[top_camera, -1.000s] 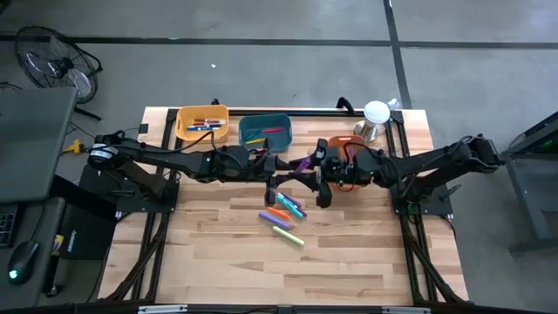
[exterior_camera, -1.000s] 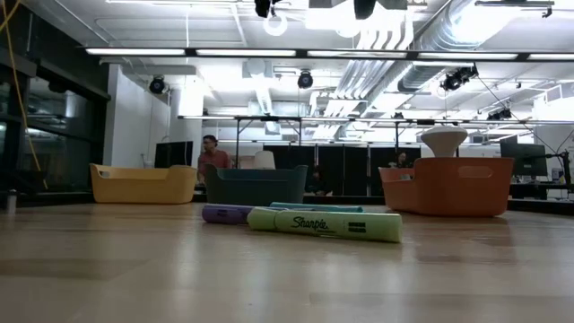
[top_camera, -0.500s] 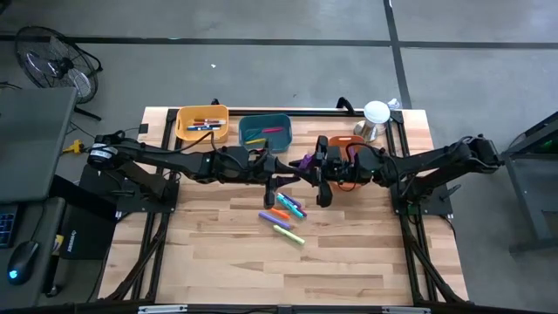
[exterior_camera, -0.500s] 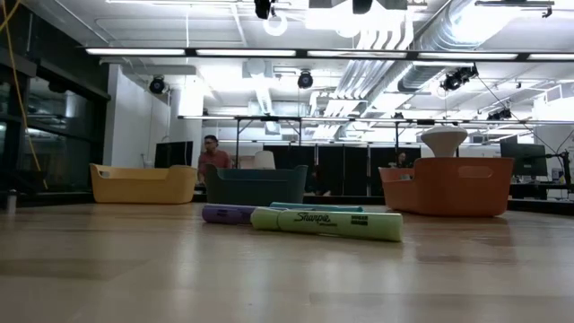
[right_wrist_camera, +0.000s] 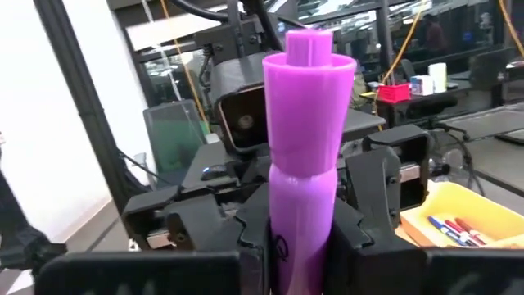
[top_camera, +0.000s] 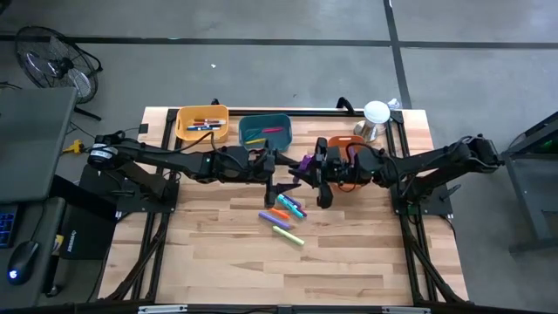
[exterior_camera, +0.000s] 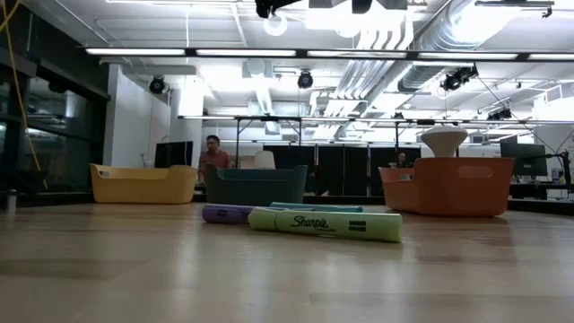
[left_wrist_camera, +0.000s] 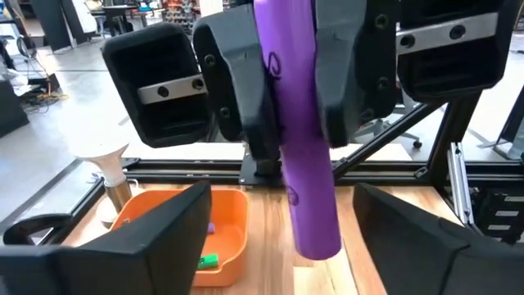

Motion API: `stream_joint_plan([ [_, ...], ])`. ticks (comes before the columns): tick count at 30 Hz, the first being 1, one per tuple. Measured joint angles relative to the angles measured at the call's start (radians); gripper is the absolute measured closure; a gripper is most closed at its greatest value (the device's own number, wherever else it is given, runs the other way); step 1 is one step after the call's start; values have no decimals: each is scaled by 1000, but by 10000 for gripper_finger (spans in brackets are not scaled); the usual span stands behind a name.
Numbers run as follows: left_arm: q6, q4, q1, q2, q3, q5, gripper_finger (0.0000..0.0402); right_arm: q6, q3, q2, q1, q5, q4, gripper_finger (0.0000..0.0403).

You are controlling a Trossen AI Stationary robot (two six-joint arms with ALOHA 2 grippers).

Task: Pick & Place Markers
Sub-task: Put the dark purple highlighter pen into the orange bin

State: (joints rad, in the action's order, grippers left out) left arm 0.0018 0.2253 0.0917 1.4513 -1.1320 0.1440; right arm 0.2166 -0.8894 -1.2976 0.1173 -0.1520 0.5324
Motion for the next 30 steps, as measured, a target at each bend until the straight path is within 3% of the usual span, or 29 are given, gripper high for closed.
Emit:
stream_joint_plan([
  [10, -6, -97, 0, -48, 0, 13, 89, 33, 0, 2, -41, -32, -107, 353],
  [21, -13, -307, -1, -159, -1, 124, 89, 128, 0, 103, -133, -32, -386, 353],
  [30, -32, -419, -16, -204, -1, 142, 131, 266, 0, 214, -234, -48, -671, 353],
])
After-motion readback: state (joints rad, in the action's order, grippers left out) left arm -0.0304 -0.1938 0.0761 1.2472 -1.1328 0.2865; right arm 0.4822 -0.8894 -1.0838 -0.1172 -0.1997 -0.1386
